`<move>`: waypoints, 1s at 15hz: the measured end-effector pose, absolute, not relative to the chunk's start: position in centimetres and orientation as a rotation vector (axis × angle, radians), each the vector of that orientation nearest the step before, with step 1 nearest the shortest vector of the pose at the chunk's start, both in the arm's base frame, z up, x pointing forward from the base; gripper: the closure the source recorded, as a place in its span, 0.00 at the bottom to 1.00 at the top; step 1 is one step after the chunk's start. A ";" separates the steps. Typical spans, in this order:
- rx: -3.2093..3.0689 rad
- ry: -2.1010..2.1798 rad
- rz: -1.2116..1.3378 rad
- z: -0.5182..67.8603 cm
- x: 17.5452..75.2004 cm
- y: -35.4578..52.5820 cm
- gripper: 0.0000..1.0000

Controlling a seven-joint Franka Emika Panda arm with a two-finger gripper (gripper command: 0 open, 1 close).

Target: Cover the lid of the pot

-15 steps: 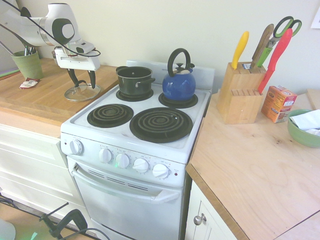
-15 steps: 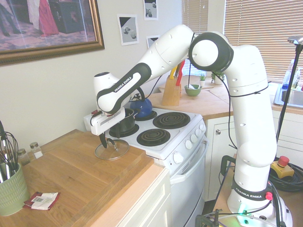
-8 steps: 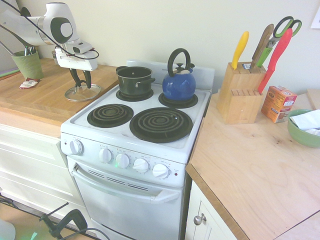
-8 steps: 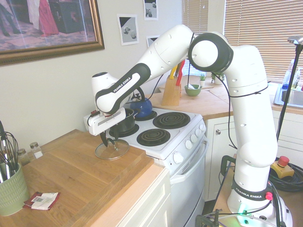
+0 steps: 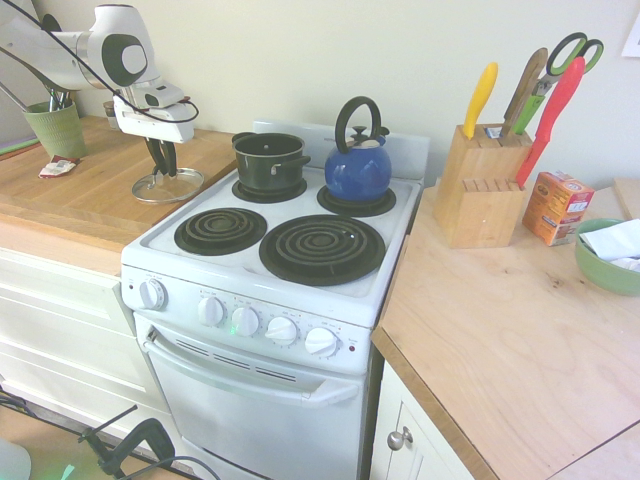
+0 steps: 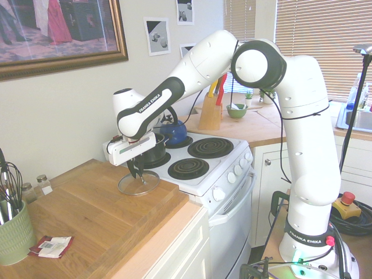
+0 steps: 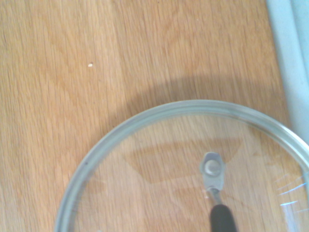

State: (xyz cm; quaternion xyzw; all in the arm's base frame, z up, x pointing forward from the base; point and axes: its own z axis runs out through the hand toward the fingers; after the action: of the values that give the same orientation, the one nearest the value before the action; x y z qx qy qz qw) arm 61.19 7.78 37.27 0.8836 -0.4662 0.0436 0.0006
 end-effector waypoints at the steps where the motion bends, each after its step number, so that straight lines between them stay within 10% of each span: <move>1: 2.774 -1.470 0.135 37.3 61.2 7.8 1.00; 15: 2.690 -1.705 0.333 52.9 64.2 0.6 1.00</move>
State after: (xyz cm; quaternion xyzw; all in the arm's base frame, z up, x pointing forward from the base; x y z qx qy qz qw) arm 64.17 0.59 52.92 0.8396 -0.5323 0.1040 -0.0304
